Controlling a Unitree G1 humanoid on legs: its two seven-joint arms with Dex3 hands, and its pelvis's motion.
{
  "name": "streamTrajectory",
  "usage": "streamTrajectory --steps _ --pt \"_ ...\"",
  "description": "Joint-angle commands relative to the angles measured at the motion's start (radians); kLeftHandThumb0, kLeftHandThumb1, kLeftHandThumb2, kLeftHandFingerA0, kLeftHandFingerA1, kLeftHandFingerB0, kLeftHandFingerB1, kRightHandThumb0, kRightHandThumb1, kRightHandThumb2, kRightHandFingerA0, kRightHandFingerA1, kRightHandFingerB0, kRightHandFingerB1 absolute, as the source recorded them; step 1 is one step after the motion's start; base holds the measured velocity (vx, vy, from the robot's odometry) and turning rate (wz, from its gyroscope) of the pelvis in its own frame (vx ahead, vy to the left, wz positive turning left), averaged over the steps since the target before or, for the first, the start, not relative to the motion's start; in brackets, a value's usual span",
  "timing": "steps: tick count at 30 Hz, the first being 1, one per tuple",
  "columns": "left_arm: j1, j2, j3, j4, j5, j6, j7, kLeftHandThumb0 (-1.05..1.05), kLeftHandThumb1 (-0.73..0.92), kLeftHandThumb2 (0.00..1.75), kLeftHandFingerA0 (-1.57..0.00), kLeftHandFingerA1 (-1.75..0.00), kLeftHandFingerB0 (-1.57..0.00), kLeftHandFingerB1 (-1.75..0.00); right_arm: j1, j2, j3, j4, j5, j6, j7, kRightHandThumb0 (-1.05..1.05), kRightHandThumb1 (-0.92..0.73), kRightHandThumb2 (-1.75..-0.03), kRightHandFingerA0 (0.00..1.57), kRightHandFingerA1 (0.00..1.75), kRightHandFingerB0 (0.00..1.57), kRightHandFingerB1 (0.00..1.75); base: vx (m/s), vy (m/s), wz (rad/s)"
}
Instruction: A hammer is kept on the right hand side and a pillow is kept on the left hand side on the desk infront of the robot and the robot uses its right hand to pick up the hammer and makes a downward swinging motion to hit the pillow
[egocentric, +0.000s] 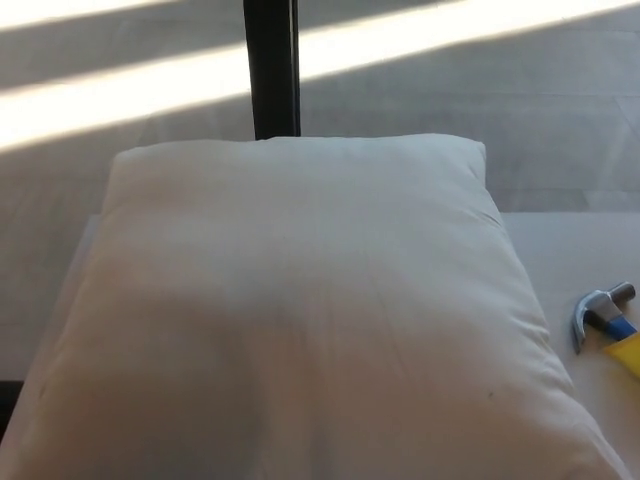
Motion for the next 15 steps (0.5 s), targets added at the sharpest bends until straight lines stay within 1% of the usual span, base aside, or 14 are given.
streamTrajectory --steps 1,2,3,4,5,6,7,8,10,11,12,13,14,15 --pt "-0.004 0.034 0.001 0.005 0.003 -0.006 0.012 -0.64 0.81 0.64 -0.65 -0.56 -0.57 -0.50 0.102 -0.053 -0.317 0.226 0.219 -0.070 -0.038 -0.84 -0.80 -0.64 0.00 0.00 0.00 0.14 0.00 0.000 0.00" --pt "-0.004 0.033 0.005 0.005 -0.001 -0.007 0.013 -0.64 0.80 0.64 -0.66 -0.57 -0.58 -0.51 0.104 -0.050 -0.337 0.270 0.226 -0.088 -0.045 -0.82 -0.72 -0.81 0.00 0.00 0.00 0.18 0.00 0.000 0.00" --pt "-0.005 0.033 0.003 0.008 0.002 -0.011 0.017 -0.67 0.79 0.64 -0.71 -0.55 -0.58 -0.50 0.105 -0.032 -0.375 0.299 0.256 -0.087 -0.044 -0.86 -0.62 -0.91 0.00 0.02 0.00 0.10 0.00 0.000 0.00" --pt "-0.006 0.033 0.002 0.011 0.005 -0.015 0.018 -0.65 0.80 0.64 -0.70 -0.55 -0.58 -0.49 0.109 -0.013 -0.405 0.330 0.279 -0.093 -0.046 -0.82 -0.61 -0.87 0.00 0.00 0.02 0.12 0.00 0.000 0.00" --pt "-0.007 0.033 0.004 0.011 0.002 -0.010 0.019 -0.65 0.80 0.64 -0.70 -0.54 -0.58 -0.49 0.108 -0.004 -0.416 0.339 0.284 -0.093 -0.052 -0.83 -0.61 -0.88 0.00 0.00 0.01 0.13 0.00 0.000 0.00" --pt "-0.009 0.033 0.005 0.012 0.000 -0.003 0.019 -0.65 0.80 0.64 -0.71 -0.53 -0.57 -0.48 0.105 0.010 -0.434 0.361 0.294 -0.092 -0.063 -0.96 -0.69 -1.03 0.00 0.11 0.07 0.06 0.00 0.000 0.00" --pt "-0.010 0.031 0.005 0.014 -0.001 0.001 0.018 -0.65 0.79 0.63 -0.70 -0.52 -0.57 -0.48 0.095 0.017 -0.455 0.388 0.310 -0.074 -0.062 -1.00 -0.71 -1.03 0.00 0.06 0.06 0.02 0.00 0.000 0.00" --pt "-0.010 0.028 0.013 0.011 -0.010 0.006 0.016 -0.66 0.79 0.63 -0.69 -0.54 -0.57 -0.48 0.082 0.033 -0.495 0.401 0.350 -0.042 -0.044 -0.95 -0.70 -1.01 0.00 0.09 0.00 0.02 0.00 0.000 0.00" --pt "-0.007 0.024 0.017 0.006 -0.015 0.000 0.015 -0.65 0.79 0.64 -0.71 -0.54 -0.57 -0.49 0.061 0.060 -0.556 0.435 0.410 -0.025 -0.017 -0.95 -0.72 -1.01 0.00 0.10 0.00 0.00 0.00 0.000 0.00" --pt "-0.004 0.027 0.011 0.004 -0.009 -0.003 0.008 -0.65 0.81 0.64 -0.68 -0.54 -0.56 -0.48 0.050 0.104 -0.599 0.459 0.448 -0.037 -0.036 -0.84 -0.69 -1.00 0.00 0.19 0.00 0.11 0.00 0.000 0.00" --pt "-0.005 0.028 0.009 0.003 -0.007 0.001 0.010 -0.65 0.81 0.64 -0.67 -0.53 -0.56 -0.48 0.042 0.113 -0.625 0.474 0.471 -0.022 -0.033 -0.86 -0.69 -0.98 0.00 0.12 0.00 0.05 0.00 0.000 0.00" --pt "-0.008 0.028 0.005 0.001 -0.004 0.007 0.015 -0.65 0.81 0.64 -0.68 -0.55 -0.56 -0.48 0.034 0.131 -0.681 0.504 0.525 0.010 -0.014 -0.89 -0.69 -0.98 0.00 0.11 0.00 0.04 0.00 0.000 0.00" --pt "-0.011 0.028 0.002 -0.002 -0.001 0.008 0.017 -0.65 0.81 0.64 -0.66 -0.56 -0.55 -0.47 0.037 0.140 -0.687 0.512 0.524 0.014 -0.024 -0.80 -0.68 -1.02 0.00 0.24 0.00 0.17 0.00 0.000 0.00" --pt "-0.012 0.029 -0.003 -0.004 0.004 0.009 0.018 -0.65 0.82 0.64 -0.64 -0.55 -0.52 -0.47 0.038 0.152 -0.688 0.523 0.513 0.017 -0.052 -0.80 -0.65 -1.00 0.00 0.24 0.02 0.29 0.00 0.000 0.00"
